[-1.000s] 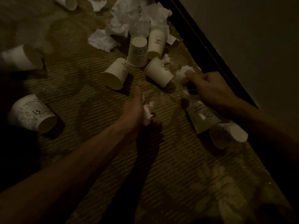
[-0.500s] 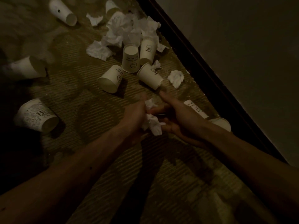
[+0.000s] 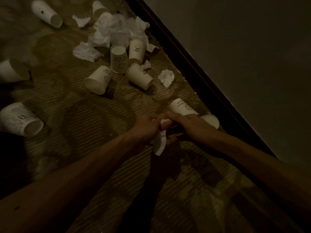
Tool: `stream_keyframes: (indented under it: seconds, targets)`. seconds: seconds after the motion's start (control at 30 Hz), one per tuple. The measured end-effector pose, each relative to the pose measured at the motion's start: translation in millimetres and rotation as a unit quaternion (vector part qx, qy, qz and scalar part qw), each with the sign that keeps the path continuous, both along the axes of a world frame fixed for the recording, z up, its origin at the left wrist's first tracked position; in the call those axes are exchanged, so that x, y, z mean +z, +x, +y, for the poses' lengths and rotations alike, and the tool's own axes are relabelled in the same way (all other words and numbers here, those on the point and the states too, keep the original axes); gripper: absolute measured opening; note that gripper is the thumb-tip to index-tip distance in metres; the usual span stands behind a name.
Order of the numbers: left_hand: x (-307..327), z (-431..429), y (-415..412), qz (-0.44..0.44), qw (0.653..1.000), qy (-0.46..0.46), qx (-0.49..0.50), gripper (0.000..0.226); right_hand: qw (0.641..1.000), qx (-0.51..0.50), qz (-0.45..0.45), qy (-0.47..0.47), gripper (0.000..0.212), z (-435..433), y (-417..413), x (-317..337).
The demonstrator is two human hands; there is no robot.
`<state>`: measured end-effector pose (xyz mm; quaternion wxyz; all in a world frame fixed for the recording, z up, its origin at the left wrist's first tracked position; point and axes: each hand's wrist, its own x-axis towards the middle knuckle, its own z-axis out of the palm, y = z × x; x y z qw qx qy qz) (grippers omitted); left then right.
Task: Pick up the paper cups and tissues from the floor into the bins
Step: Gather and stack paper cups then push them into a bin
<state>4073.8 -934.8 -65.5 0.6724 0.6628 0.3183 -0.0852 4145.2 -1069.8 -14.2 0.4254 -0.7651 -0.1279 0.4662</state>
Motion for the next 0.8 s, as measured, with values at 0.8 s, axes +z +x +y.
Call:
stream_keyframes:
  seconds: [0.8]
  targets:
    - [-31, -19, 86, 0.078, 0.996, -0.033, -0.002, 0.053, 0.96, 0.034, -0.181, -0.211, 0.037, -21, 112, -31]
